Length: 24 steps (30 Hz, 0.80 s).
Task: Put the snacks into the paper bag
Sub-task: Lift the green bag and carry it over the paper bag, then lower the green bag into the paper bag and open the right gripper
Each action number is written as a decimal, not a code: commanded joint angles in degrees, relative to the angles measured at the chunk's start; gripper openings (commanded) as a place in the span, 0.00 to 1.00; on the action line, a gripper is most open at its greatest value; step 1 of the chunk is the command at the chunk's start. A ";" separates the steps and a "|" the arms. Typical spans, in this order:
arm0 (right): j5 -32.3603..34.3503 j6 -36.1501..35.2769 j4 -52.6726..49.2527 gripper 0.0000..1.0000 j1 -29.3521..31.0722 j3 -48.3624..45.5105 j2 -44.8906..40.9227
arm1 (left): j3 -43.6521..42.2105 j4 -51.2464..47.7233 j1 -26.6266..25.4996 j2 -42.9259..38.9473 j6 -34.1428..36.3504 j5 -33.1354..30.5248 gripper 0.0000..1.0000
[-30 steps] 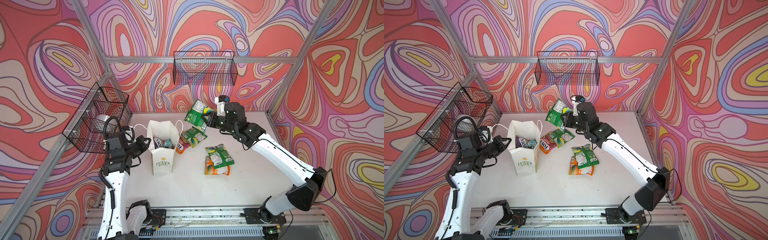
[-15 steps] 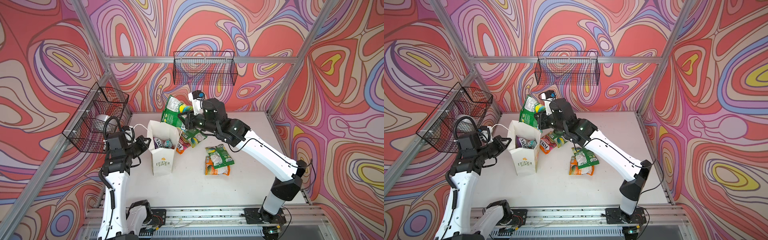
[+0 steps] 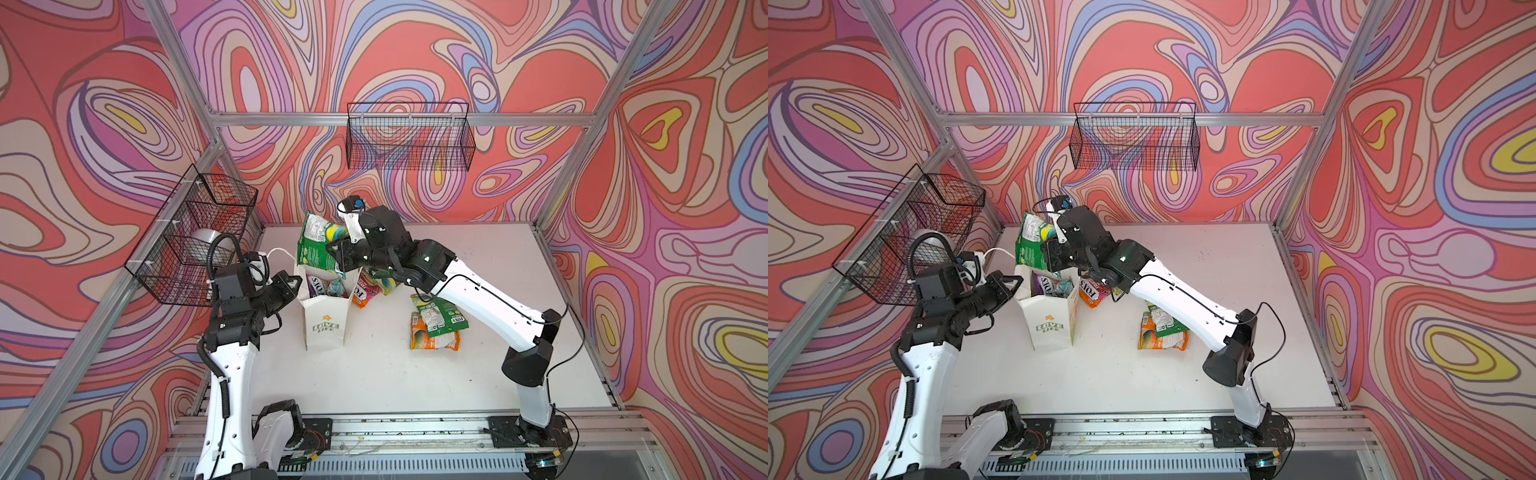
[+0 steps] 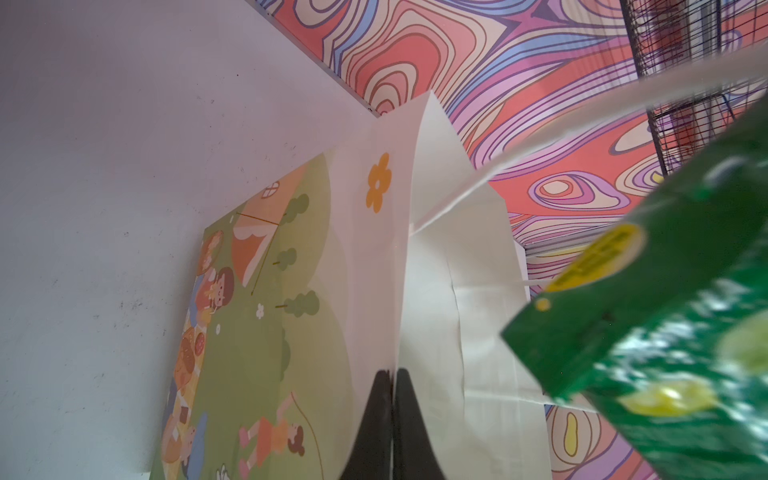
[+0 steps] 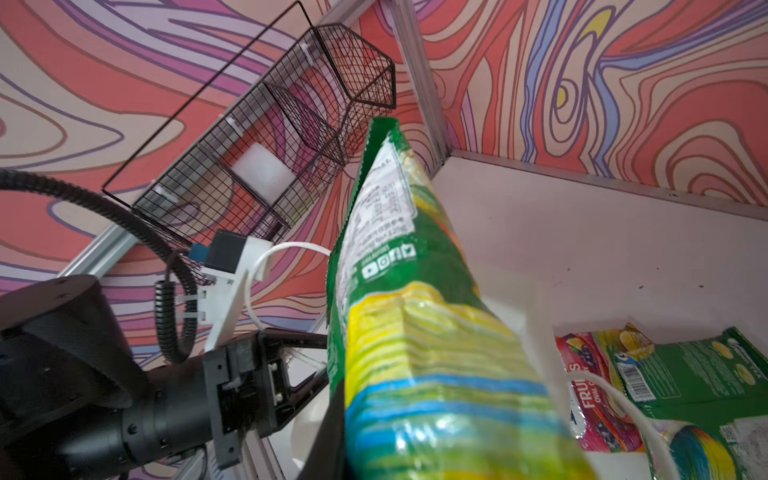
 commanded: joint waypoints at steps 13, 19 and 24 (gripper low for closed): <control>2.89 0.52 -5.55 0.00 -0.04 0.60 4.51 | -0.22 2.53 -0.14 -1.14 0.00 0.96 0.00; 1.61 0.75 -7.16 0.00 0.01 2.17 6.95 | -0.23 2.50 -0.18 -1.09 0.05 0.98 0.00; 0.92 0.67 -8.48 0.00 0.02 4.21 9.04 | -0.24 2.49 -0.18 -1.01 0.02 0.99 0.00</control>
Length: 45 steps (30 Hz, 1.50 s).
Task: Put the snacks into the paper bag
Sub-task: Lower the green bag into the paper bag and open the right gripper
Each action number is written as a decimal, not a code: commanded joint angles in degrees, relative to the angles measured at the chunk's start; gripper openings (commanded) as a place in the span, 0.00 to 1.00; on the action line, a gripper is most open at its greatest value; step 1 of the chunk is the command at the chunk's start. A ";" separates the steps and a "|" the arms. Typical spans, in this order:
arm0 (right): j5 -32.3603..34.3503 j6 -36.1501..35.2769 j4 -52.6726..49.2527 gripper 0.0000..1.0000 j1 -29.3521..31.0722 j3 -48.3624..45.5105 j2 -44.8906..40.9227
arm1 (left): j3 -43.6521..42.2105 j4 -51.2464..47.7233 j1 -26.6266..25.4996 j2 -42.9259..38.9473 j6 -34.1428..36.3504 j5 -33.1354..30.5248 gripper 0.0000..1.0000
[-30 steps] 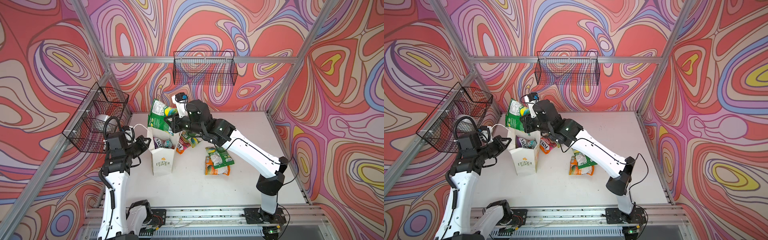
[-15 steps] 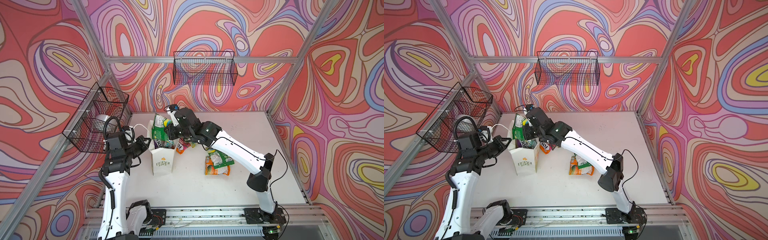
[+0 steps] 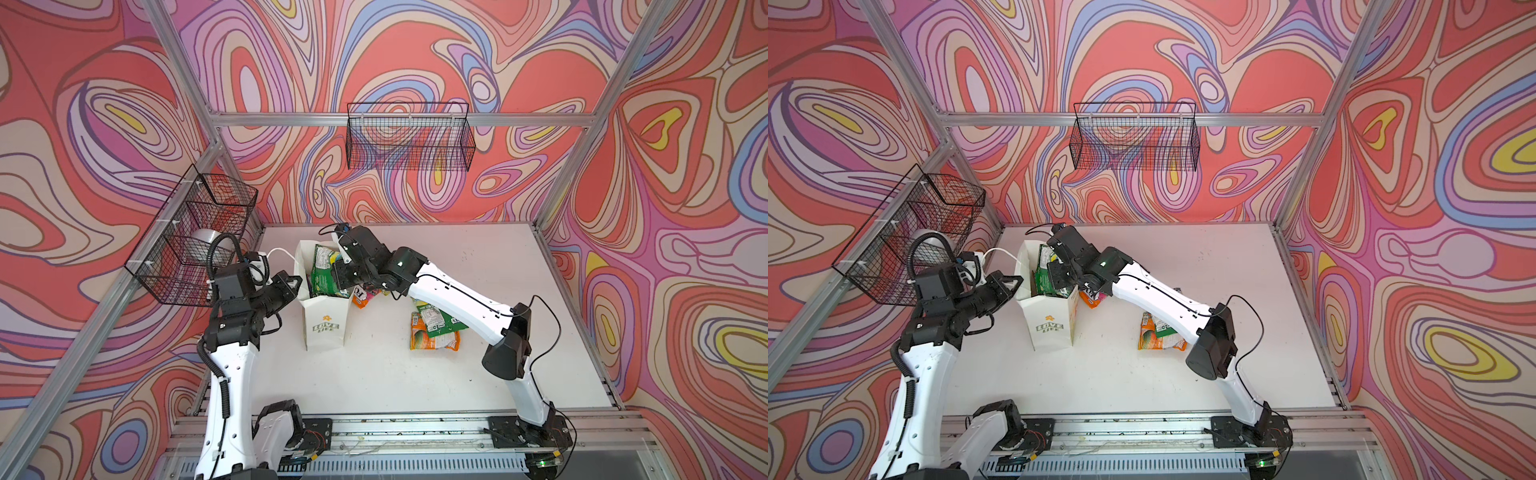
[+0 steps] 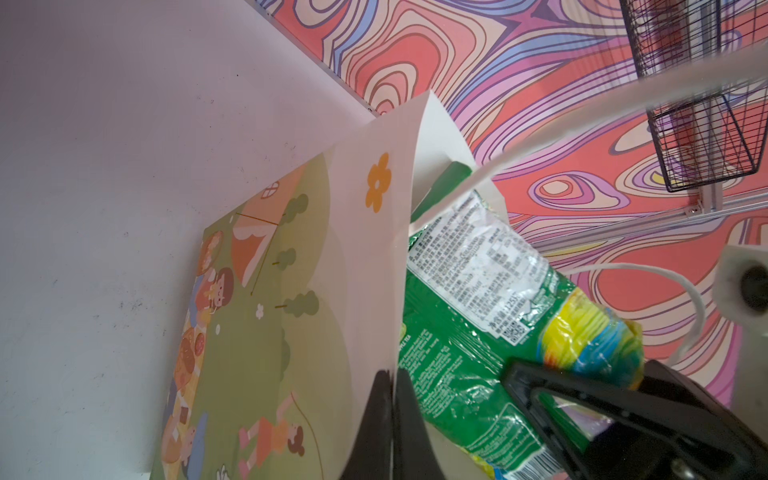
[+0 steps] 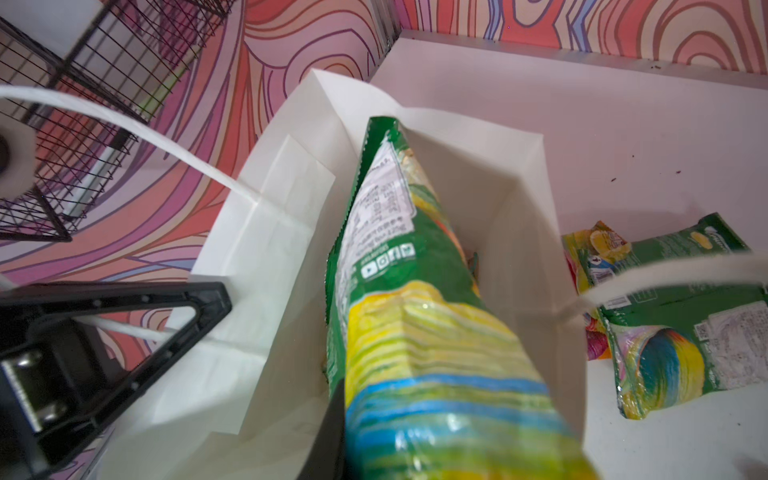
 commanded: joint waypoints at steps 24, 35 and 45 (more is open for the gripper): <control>1.85 -4.81 3.95 0.57 3.58 3.83 -1.67 | -0.24 2.42 -0.19 -0.74 -0.02 0.89 0.00; 6.57 -8.88 4.08 0.79 4.94 2.52 -11.41 | -0.24 2.26 -0.15 -0.91 0.01 0.84 0.00; 27.63 -10.12 2.70 0.98 4.94 -5.30 -19.47 | -0.33 2.42 -0.20 -1.08 -0.04 0.71 0.00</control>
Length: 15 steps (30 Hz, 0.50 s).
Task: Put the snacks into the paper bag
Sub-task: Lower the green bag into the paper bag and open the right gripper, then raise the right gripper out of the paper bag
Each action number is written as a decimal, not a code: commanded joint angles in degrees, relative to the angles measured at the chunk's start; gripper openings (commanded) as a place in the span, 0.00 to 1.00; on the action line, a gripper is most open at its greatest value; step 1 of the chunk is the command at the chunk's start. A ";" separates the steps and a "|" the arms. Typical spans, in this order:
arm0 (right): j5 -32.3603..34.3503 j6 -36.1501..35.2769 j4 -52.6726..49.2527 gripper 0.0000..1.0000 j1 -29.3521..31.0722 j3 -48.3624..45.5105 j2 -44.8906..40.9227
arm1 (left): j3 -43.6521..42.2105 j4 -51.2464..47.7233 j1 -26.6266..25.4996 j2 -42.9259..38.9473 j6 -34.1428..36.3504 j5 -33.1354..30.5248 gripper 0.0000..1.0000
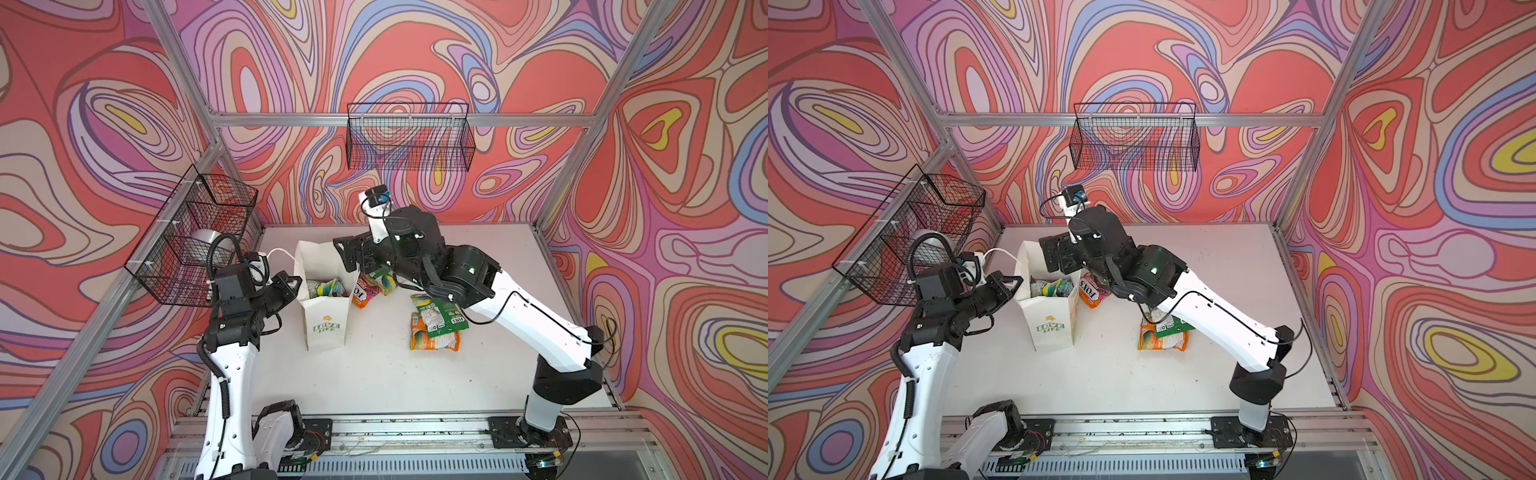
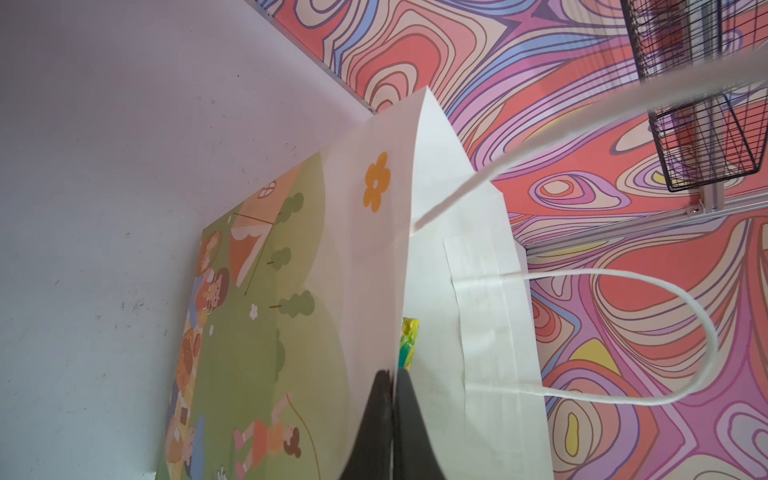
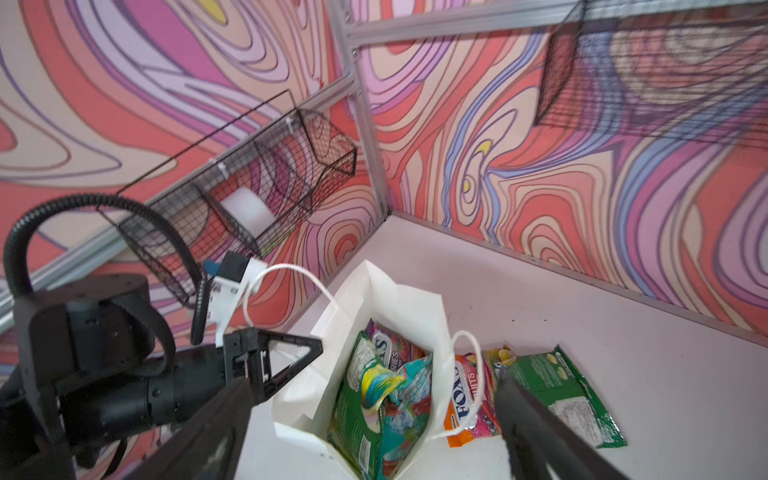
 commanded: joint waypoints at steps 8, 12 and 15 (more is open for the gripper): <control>1.78 4.47 -6.14 0.98 -4.22 -0.92 9.23 | -0.31 2.24 -0.34 -0.94 0.13 0.53 0.00; -4.87 6.98 -3.40 0.91 -6.92 -3.47 10.03 | -0.31 2.04 -0.52 -0.90 0.25 0.04 0.00; -7.62 7.40 -2.30 0.70 -7.38 -3.82 10.98 | -0.22 2.06 -0.54 -0.76 0.35 0.03 0.00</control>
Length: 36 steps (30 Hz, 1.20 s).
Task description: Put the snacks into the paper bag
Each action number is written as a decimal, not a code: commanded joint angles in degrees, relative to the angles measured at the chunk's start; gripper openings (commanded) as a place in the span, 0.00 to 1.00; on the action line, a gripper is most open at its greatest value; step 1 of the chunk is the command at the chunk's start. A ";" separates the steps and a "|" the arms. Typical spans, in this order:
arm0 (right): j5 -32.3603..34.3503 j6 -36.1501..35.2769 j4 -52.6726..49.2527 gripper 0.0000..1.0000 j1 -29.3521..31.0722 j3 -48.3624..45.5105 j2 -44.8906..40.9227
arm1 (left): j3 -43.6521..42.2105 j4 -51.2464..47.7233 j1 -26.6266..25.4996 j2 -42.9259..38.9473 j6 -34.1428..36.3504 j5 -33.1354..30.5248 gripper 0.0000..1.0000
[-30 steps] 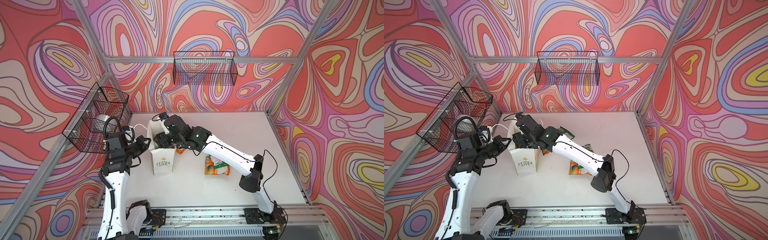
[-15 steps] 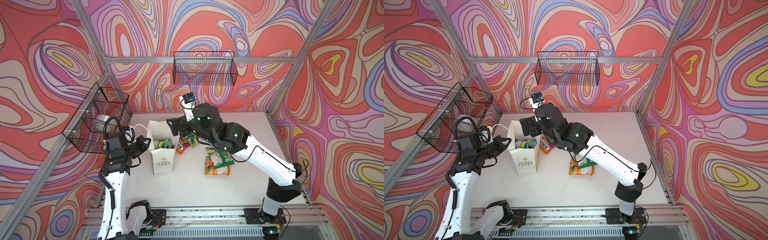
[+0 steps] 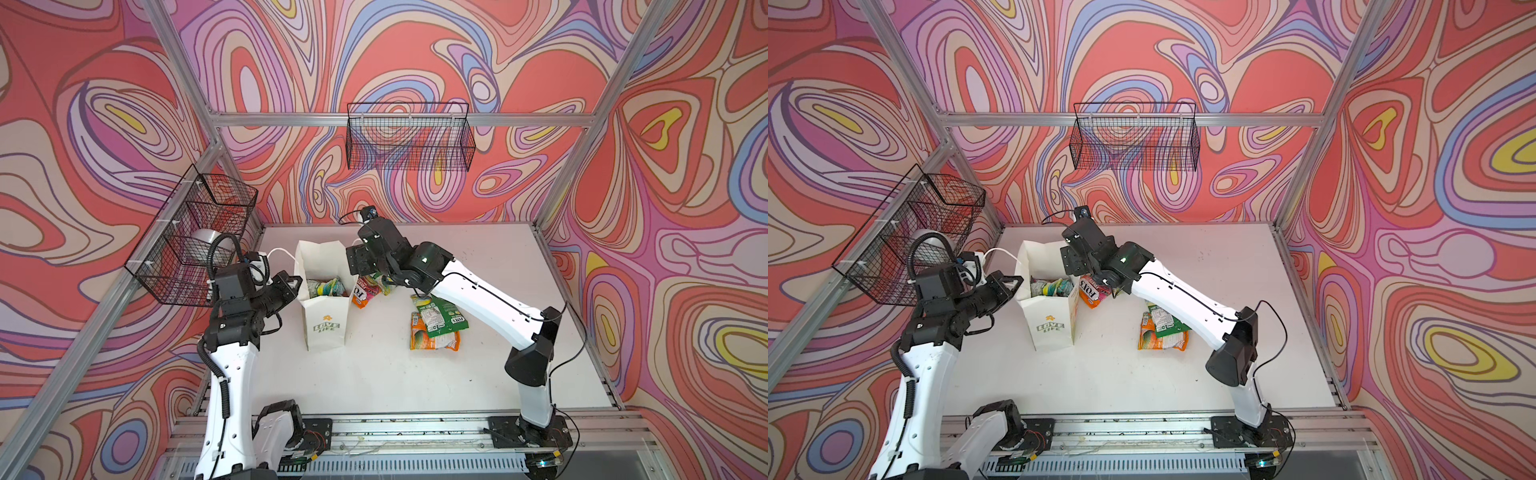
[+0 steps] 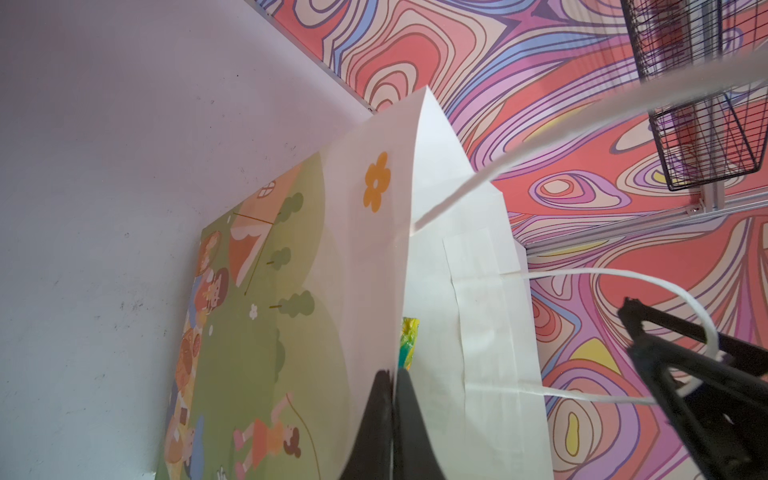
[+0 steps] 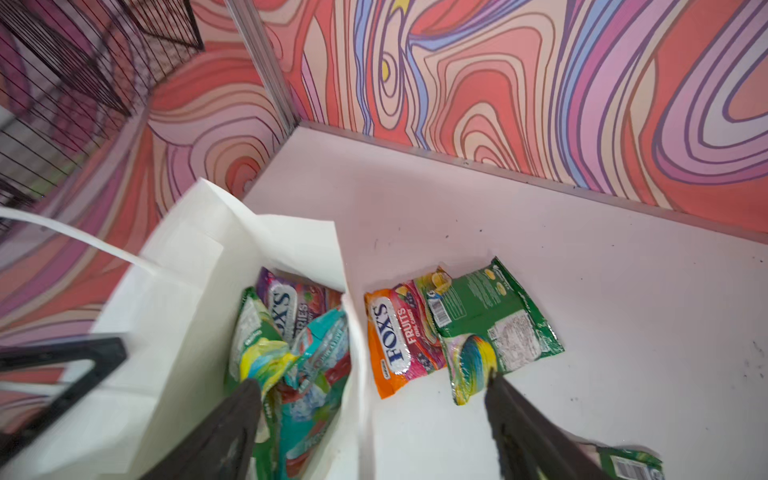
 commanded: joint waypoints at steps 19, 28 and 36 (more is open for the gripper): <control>-19.11 -2.22 6.12 0.00 -0.09 5.77 -2.27 | 7.57 -4.86 -2.39 -2.26 1.40 -2.72 0.00; -22.17 -1.98 7.41 0.00 -4.39 3.88 -8.00 | 21.22 -9.57 -10.27 -2.02 -2.19 -3.74 0.00; -18.94 -1.77 7.27 0.00 -10.85 -3.19 -17.60 | 29.11 -7.14 -31.00 6.86 -4.21 -13.70 0.00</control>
